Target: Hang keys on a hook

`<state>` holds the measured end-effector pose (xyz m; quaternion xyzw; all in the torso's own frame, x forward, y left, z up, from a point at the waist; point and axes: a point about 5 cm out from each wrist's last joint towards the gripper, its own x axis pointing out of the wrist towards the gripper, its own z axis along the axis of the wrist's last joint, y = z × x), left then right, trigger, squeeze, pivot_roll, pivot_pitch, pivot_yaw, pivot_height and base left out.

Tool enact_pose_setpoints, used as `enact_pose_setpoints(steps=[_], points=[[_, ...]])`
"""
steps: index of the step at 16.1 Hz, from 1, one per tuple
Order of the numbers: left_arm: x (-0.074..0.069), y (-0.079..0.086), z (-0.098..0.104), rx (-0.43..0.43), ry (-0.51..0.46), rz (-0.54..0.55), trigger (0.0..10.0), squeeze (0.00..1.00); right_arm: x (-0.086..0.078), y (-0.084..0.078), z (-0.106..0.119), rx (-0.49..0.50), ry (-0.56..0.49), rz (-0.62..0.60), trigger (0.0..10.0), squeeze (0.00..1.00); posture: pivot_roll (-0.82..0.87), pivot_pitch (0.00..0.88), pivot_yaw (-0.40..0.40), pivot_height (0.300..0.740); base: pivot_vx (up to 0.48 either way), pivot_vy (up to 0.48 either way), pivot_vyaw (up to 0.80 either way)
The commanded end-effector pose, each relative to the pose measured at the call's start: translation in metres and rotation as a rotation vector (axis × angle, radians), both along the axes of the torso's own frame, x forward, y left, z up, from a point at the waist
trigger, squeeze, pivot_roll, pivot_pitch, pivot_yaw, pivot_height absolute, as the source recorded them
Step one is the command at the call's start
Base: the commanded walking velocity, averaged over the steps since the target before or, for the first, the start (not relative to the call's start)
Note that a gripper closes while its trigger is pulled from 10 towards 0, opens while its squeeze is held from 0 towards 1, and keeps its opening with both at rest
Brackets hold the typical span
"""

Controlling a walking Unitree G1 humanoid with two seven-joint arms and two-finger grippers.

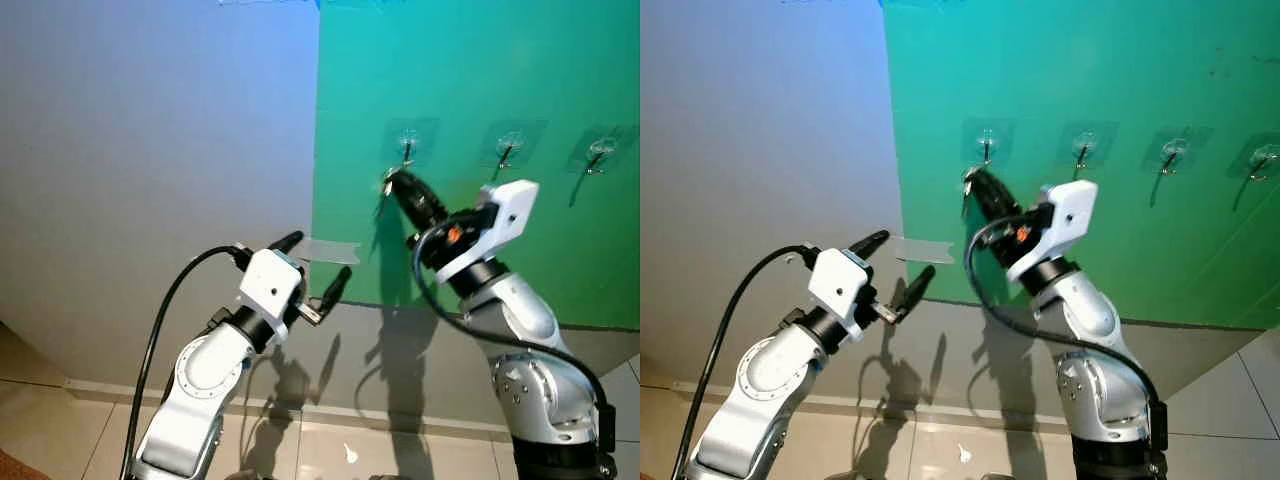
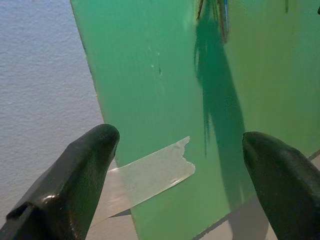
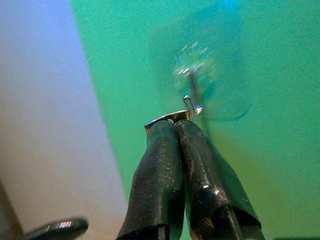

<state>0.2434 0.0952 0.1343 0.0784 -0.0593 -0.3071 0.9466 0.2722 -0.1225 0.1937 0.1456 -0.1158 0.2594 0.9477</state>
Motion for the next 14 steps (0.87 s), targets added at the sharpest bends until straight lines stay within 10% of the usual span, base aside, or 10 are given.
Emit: enact_pose_setpoints(steps=[1, 14], points=[[0.0, -0.002, 0.006, -0.003, -0.019, -0.023, 10.0, 0.0, 0.0, -0.004, 0.006, 0.018, -0.009, -0.022, 10.0, 0.0, -0.05, 0.0, -0.025, 0.718, 0.0, 0.0, 0.0], [-0.005, -0.009, 0.005, -0.013, -0.006, -0.075, 10.0, 0.0, -0.019, -0.012, 0.015, 0.055, 0.013, -0.068, 10.0, 0.0, -0.08, 0.0, -0.022, 0.718, 0.0, 0.0, 0.0]])
